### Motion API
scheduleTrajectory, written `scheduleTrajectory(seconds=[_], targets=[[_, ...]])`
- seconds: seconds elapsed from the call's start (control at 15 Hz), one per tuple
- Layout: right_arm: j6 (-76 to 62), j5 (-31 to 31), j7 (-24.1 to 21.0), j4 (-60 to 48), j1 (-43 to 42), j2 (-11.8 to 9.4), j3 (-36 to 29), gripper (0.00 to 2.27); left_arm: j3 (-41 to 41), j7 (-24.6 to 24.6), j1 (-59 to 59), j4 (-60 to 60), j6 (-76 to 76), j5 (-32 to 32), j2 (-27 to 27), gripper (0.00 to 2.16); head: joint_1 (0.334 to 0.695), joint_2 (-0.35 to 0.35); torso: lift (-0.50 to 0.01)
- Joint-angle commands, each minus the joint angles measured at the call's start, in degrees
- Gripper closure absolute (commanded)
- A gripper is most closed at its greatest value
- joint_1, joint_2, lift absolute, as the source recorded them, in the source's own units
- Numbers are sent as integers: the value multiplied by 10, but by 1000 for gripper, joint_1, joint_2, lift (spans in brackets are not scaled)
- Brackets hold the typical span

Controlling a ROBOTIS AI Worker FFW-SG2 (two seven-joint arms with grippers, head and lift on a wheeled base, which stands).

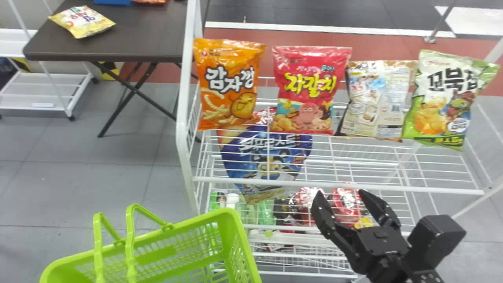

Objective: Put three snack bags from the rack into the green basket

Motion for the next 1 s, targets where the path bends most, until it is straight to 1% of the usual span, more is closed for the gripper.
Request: scheduleTrajectory(seconds=[0.0, 0.2, 0.47, 0.6, 0.73, 0.93], targets=[[0, 0, 3, -10, 5, 1, 0, 66, -14, -6, 0, 0, 1, -7, -3, 2148, 695, -92, 0], [-2, 0, 5, -15, 9, 1, -4, 66, -33, -6, 0, -2, 1, -21, -3, 2152, 695, -121, 0], [-2, 0, 5, -14, 6, 1, -5, 66, -39, -6, 0, -3, 1, -29, -3, 2148, 695, -151, 0], [-2, -1, 5, -10, -5, 1, -5, 63, -38, -6, 0, -3, 1, -31, -3, 2152, 695, -153, 0], [7, -3, 1, 8, -41, 1, -8, 66, -38, -6, -1, -5, 1, -32, -3, 2152, 695, -150, 0], [56, 8, -5, 60, -128, 1, -9, 73, -36, -6, -8, -3, 1, -35, -3, 2152, 695, -147, 0]])
